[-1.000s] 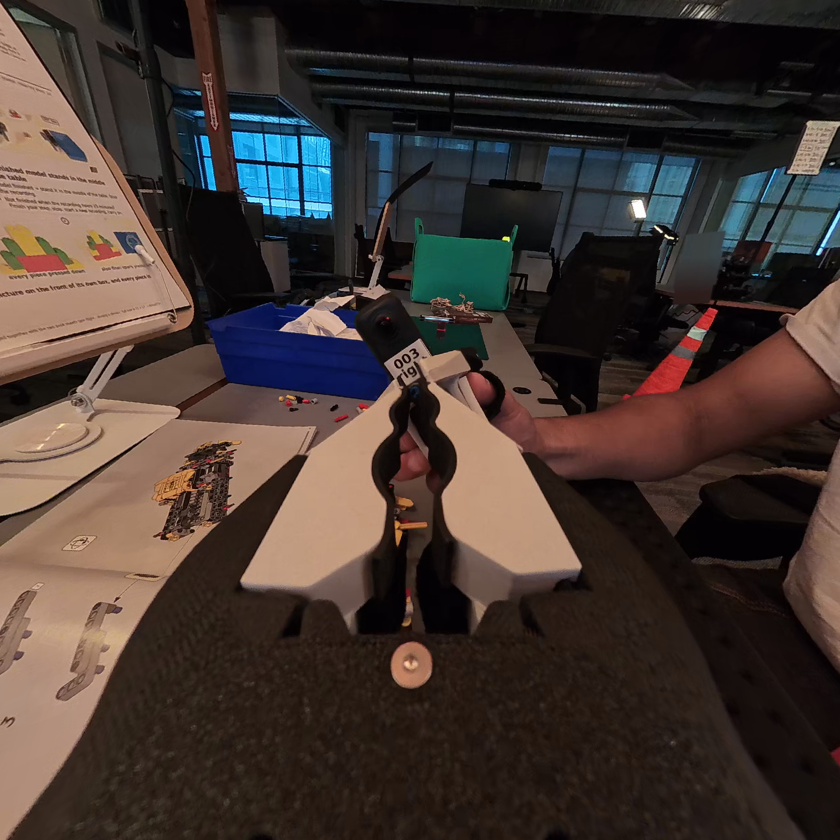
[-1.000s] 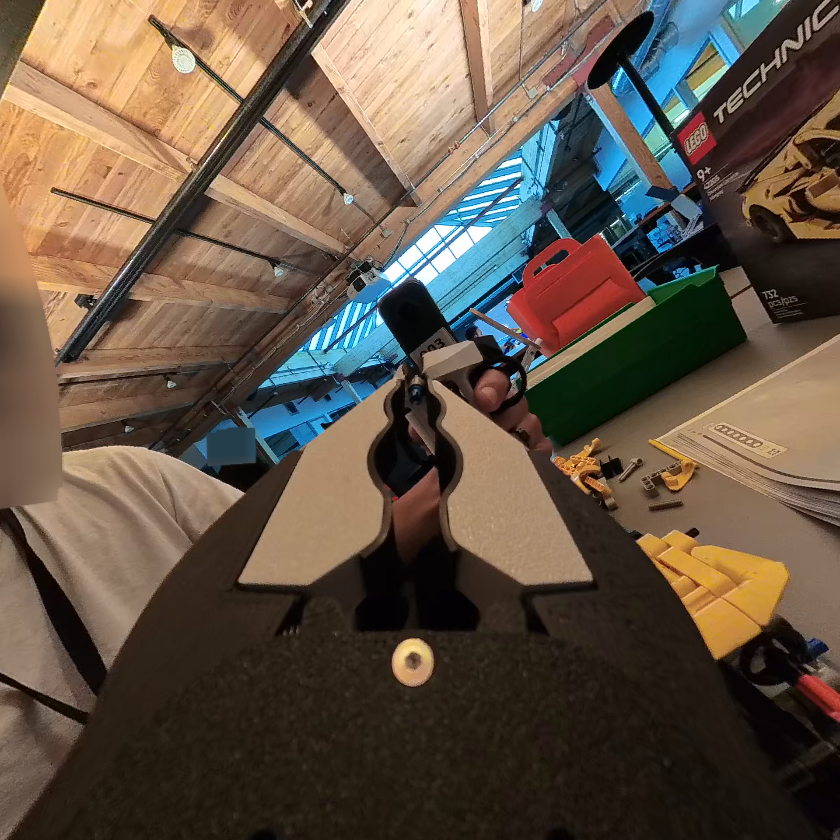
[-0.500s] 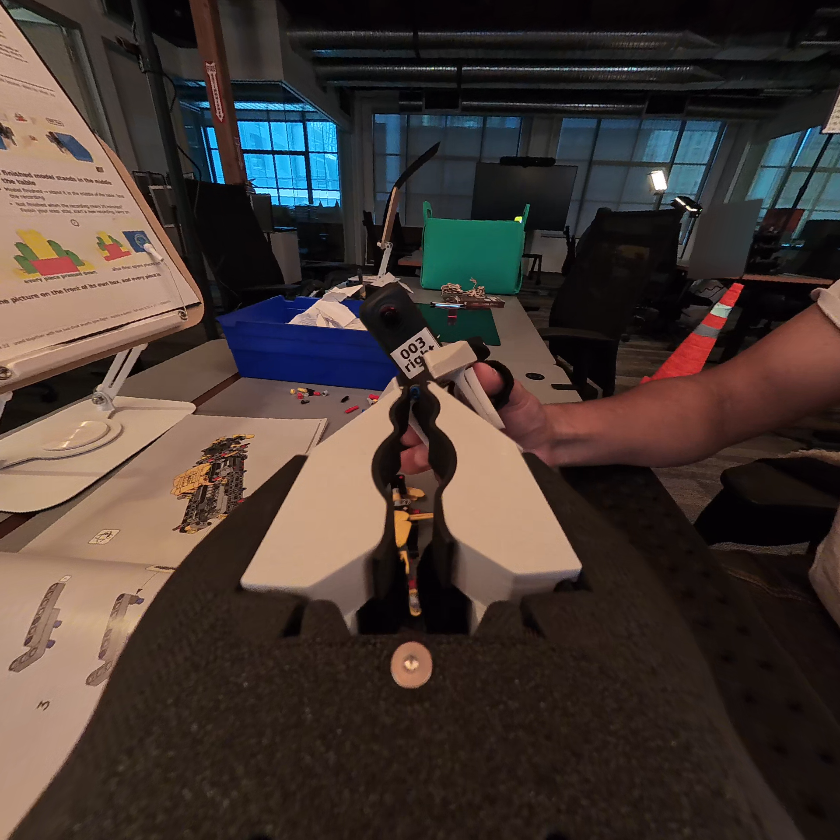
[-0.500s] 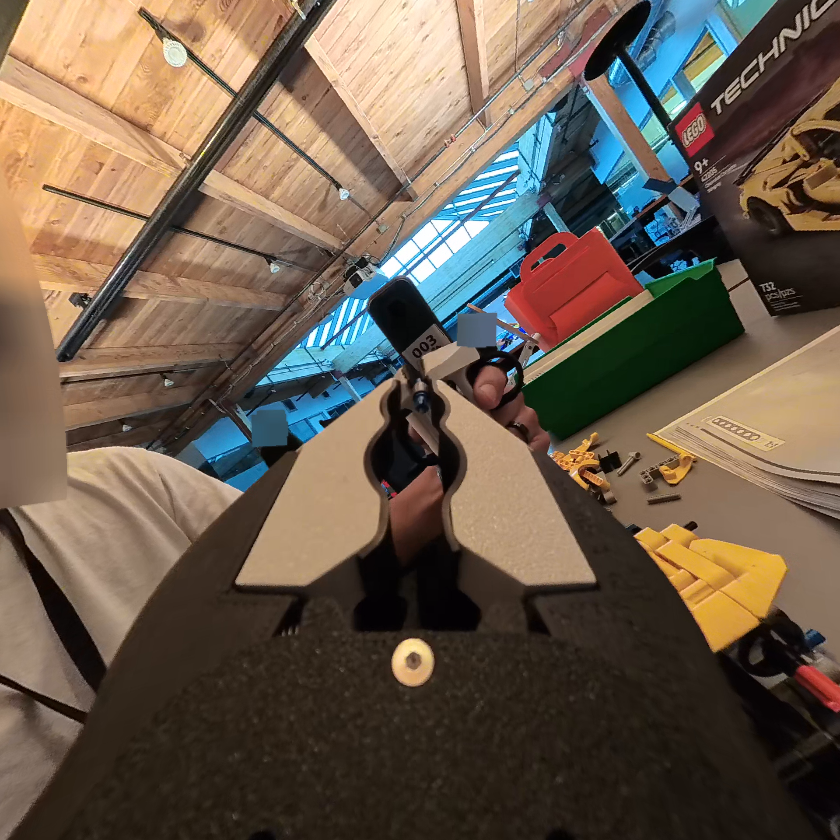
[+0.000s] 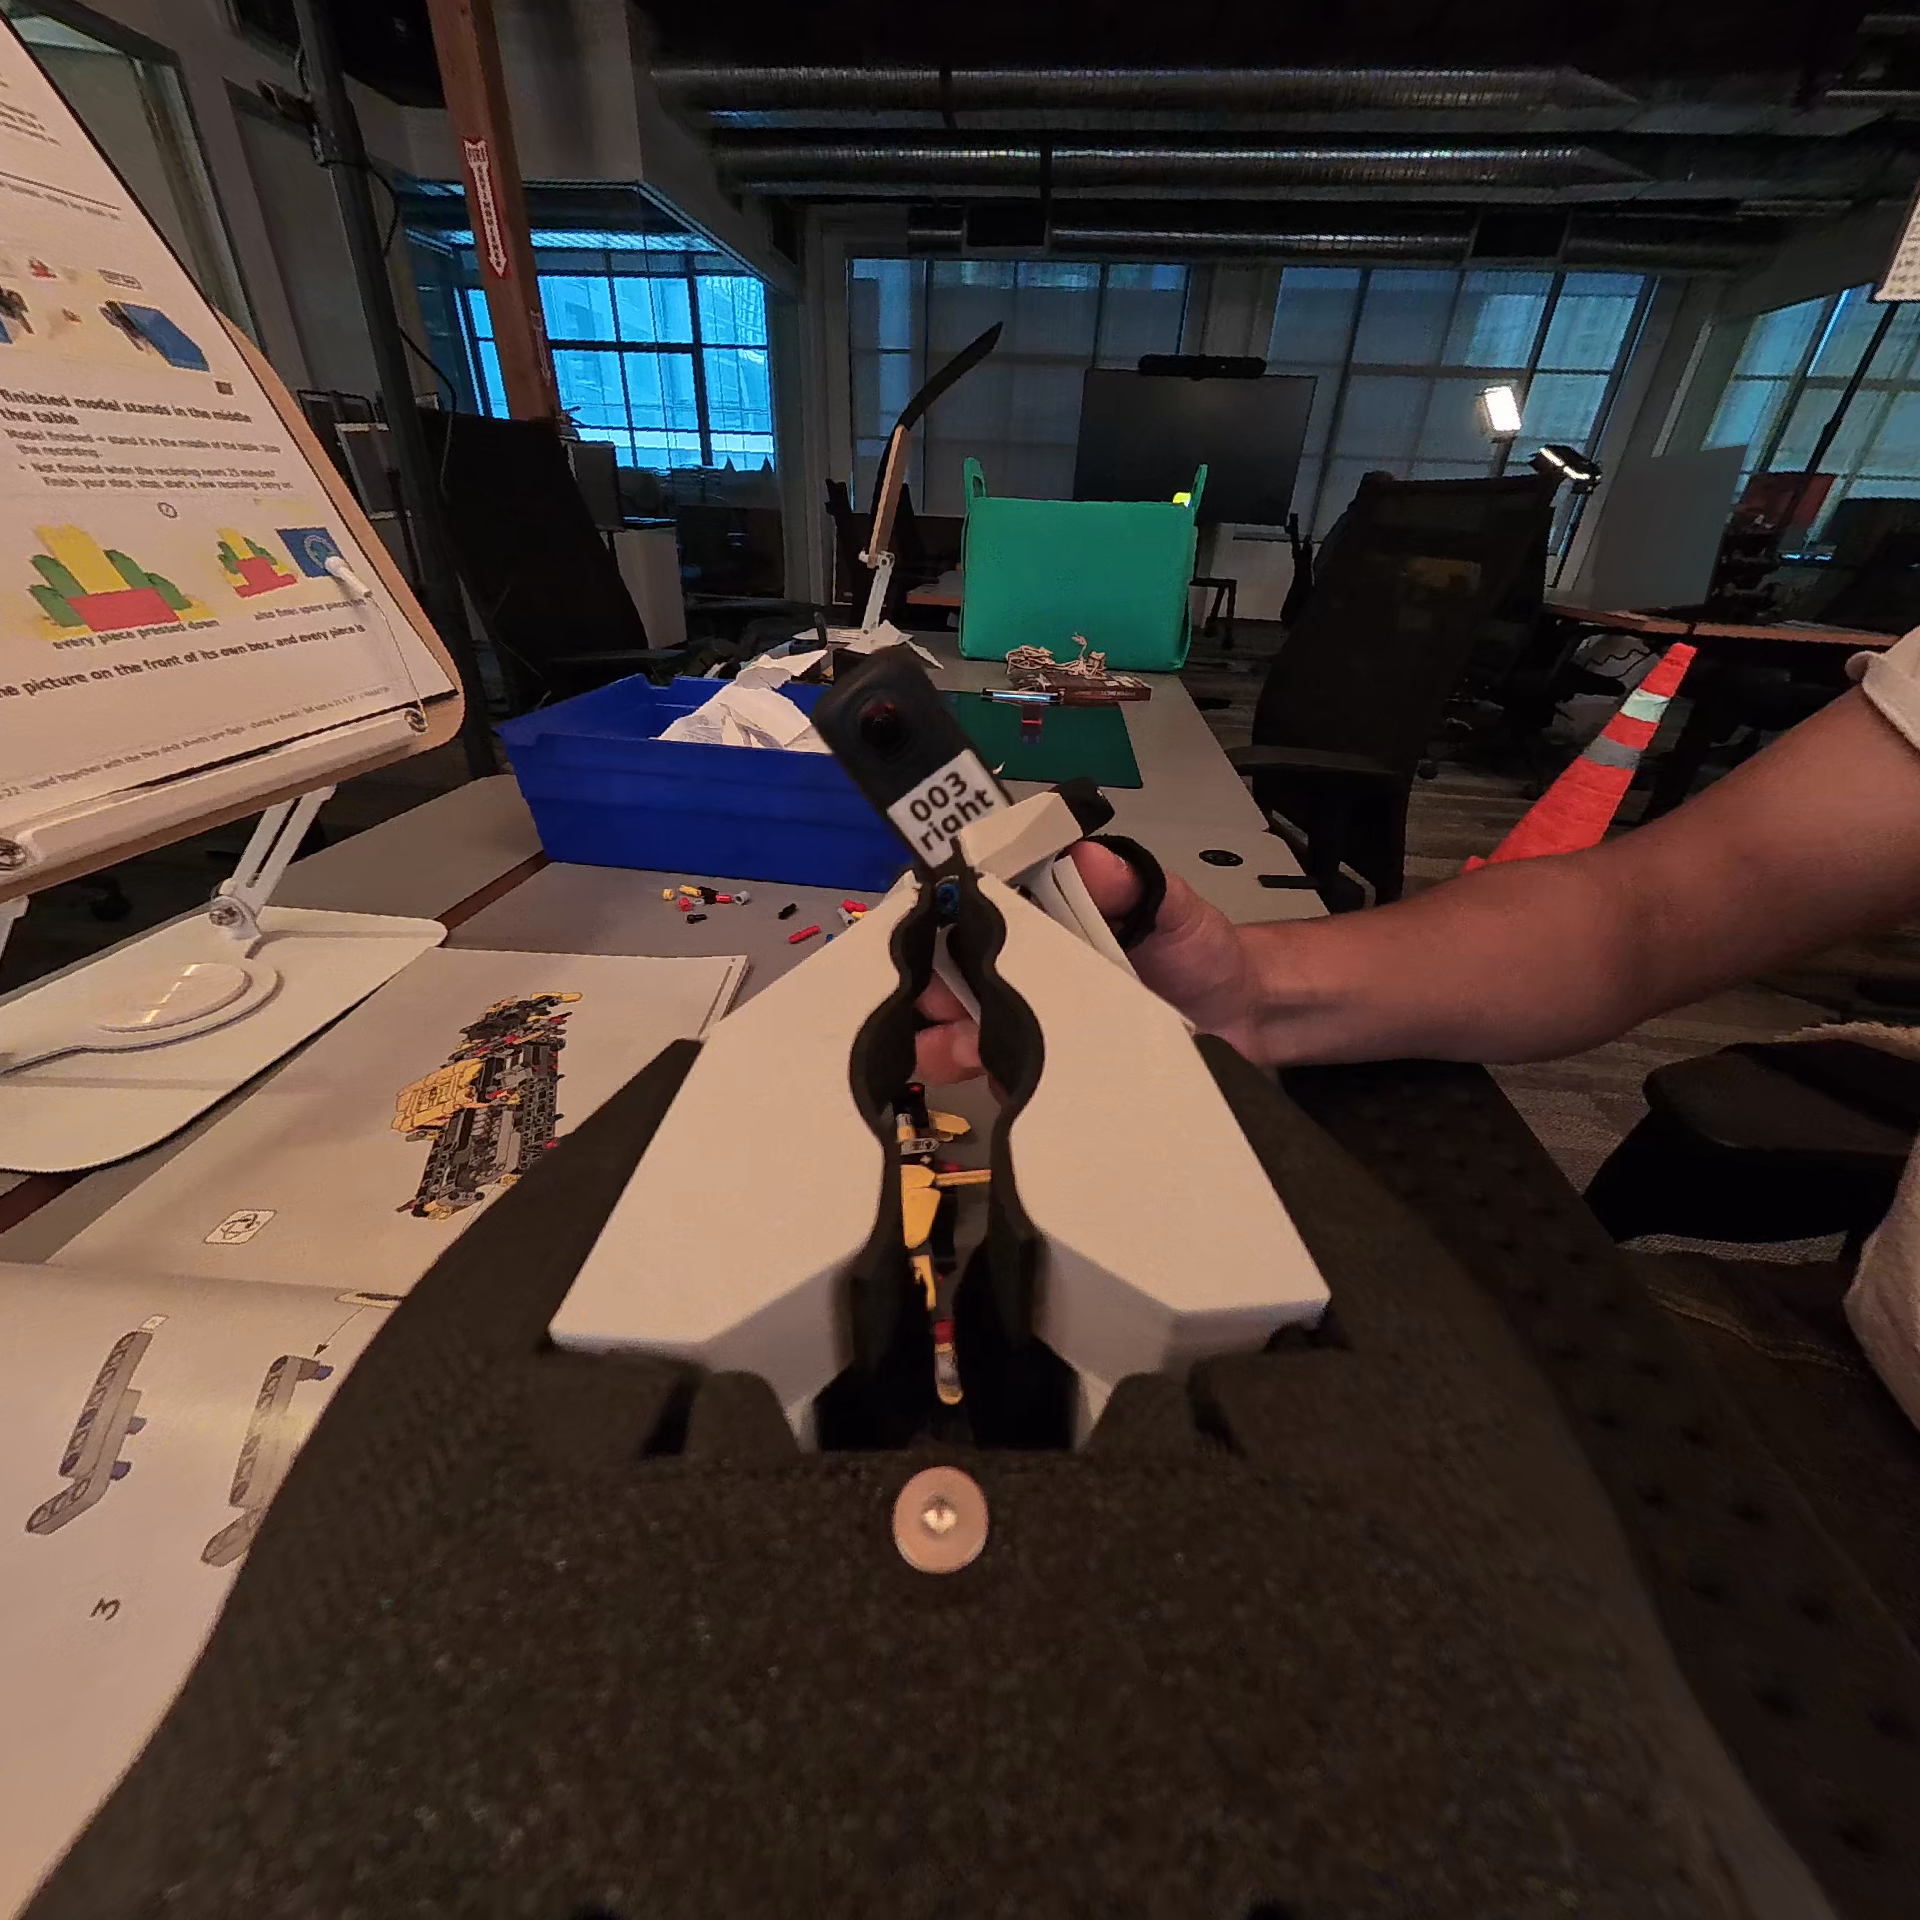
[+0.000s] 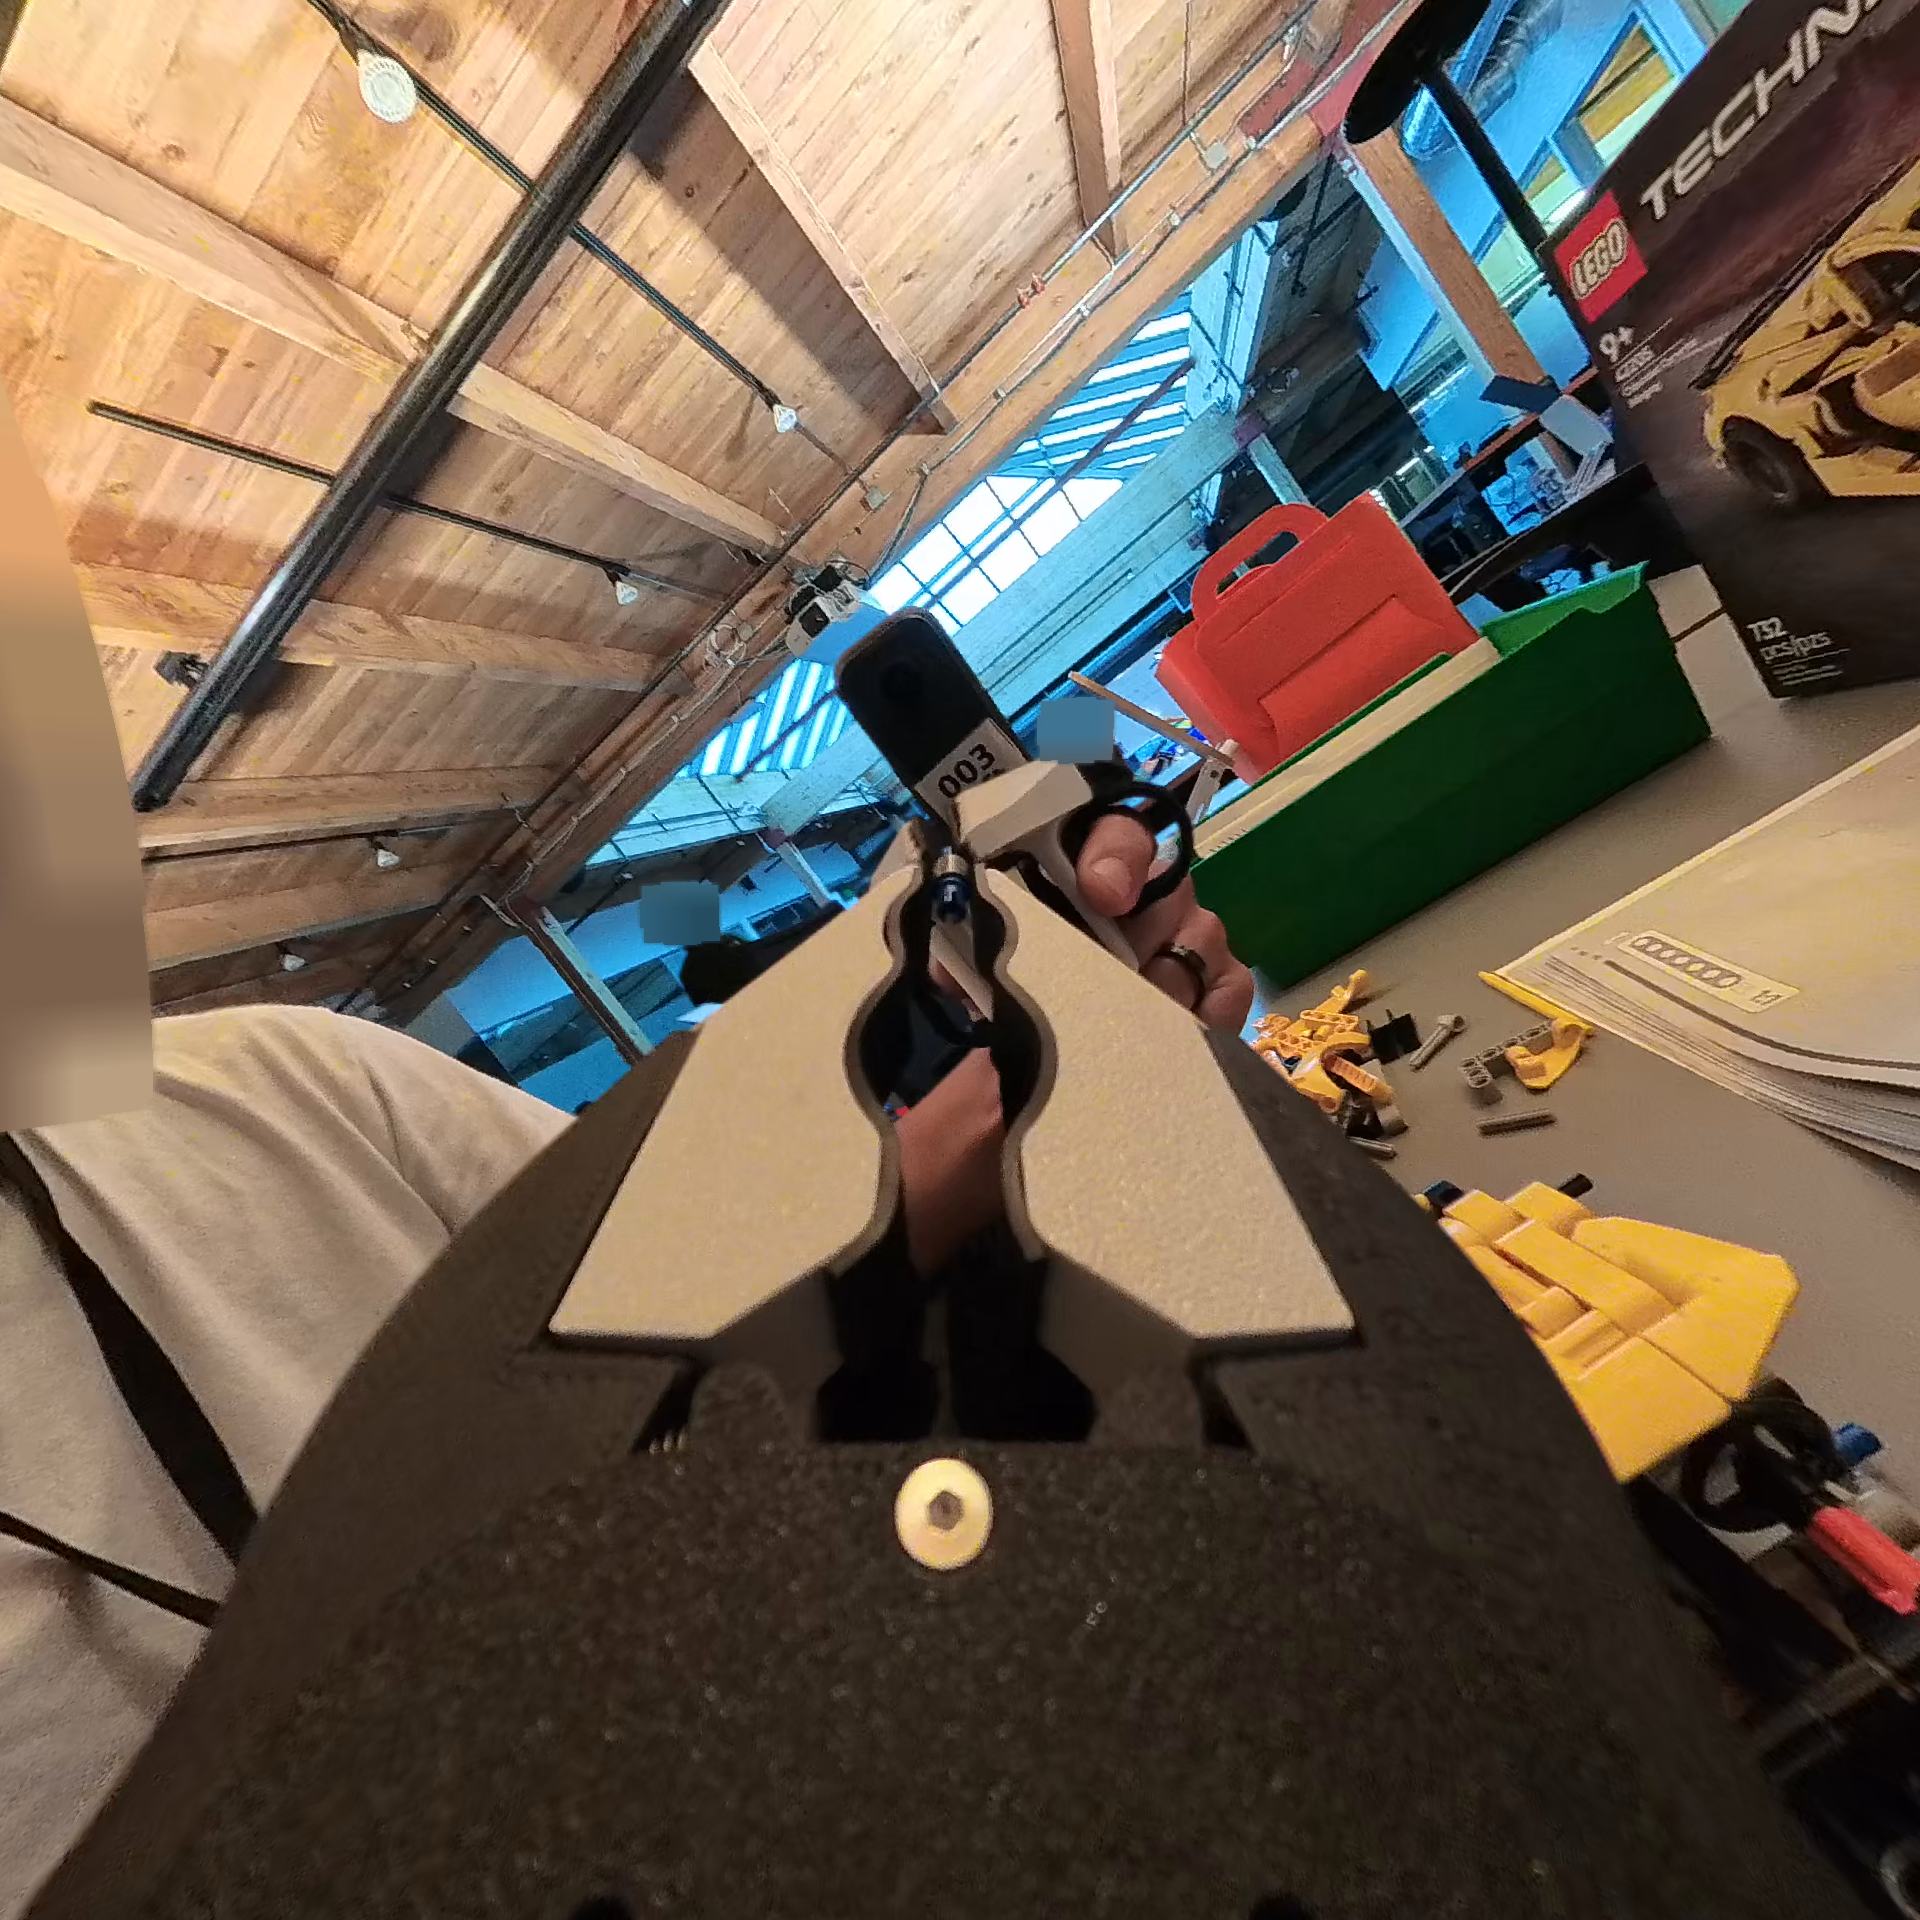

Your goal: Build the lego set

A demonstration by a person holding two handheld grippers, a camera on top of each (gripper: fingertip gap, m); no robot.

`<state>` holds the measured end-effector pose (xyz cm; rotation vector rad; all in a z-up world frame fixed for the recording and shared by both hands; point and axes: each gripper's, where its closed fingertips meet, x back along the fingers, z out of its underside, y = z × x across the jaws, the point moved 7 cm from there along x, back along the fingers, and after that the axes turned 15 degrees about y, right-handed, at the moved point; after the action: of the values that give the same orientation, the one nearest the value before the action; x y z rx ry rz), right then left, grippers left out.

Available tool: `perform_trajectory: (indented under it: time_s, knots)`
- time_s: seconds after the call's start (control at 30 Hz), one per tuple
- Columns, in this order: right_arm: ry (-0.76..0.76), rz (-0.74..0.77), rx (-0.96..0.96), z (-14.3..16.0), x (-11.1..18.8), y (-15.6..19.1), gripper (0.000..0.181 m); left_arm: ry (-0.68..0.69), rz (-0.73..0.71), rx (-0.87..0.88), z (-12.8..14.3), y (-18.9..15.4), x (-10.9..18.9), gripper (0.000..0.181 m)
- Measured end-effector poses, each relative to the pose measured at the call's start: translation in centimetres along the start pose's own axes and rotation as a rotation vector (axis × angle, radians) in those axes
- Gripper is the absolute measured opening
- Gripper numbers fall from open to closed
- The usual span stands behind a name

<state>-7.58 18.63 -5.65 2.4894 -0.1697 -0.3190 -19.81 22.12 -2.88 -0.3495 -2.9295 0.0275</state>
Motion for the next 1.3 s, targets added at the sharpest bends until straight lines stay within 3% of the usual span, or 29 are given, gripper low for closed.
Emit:
perform_trajectory:
  time_s: [0.13, 0.2, 0.27, 0.37, 0.5, 0.63, 0.93, 0.97, 1.0, 1.13, 1.2, 1.3]
  knots:
    - [0.052, 0.074, 0.093, -0.1, 0.1, 0.3, 0.005, 0.023, -0.006, -0.013, 0.1, -0.1, 0.0, 0.005]
    - [0.080, 0.128, 0.138, -0.2, 0.7, 0.5, 0.005, 0.074, -0.044, -0.038, 0.3, -0.1, 0.2, 0.029]
    - [0.126, 0.225, 0.184, 0.0, 1.7, 0.9, 0.005, 0.139, -0.023, -0.023, 0.6, -0.4, 1.0, 0.032]
    - [0.214, 0.383, 0.278, 1.5, 3.6, 2.9, 0.006, 0.439, 0.052, -0.056, 3.2, -1.9, 1.2, 0.031]
    - [0.257, 0.576, 0.363, 3.6, 6.1, 4.1, 0.006, 0.826, 0.150, -0.104, 6.7, -4.5, -1.0, 0.032]
    - [0.272, 0.605, 0.335, 4.1, 6.7, 3.3, 0.006, 1.053, 0.108, -0.219, 9.5, -5.4, -3.4, 0.037]
    - [0.291, 0.585, 0.337, 4.3, 6.3, 3.4, 0.006, 1.264, 0.135, -0.286, 10.8, -5.2, -5.4, 0.038]
    - [0.285, 0.581, 0.331, 4.3, 6.3, 3.4, 0.006, 1.269, 0.138, -0.271, 11.0, -5.1, -5.4, 0.037]
    - [0.282, 0.579, 0.330, 4.2, 6.4, 3.4, 0.006, 1.260, 0.154, -0.242, 11.1, -5.0, -5.5, 0.022]
    - [0.275, 0.625, 0.393, 4.1, 6.4, 3.8, 0.006, 1.161, 0.115, -0.097, 10.9, -4.5, -5.3, 0.020]
    - [0.281, 0.677, 0.463, 4.1, 6.3, 4.1, 0.006, 0.967, 0.128, 0.061, 9.7, -5.0, -5.1, 0.020]
    - [0.284, 0.746, 0.551, 4.0, 6.0, 4.5, 0.006, 0.571, 0.138, 0.304, 6.9, -5.6, -4.1, 0.020]
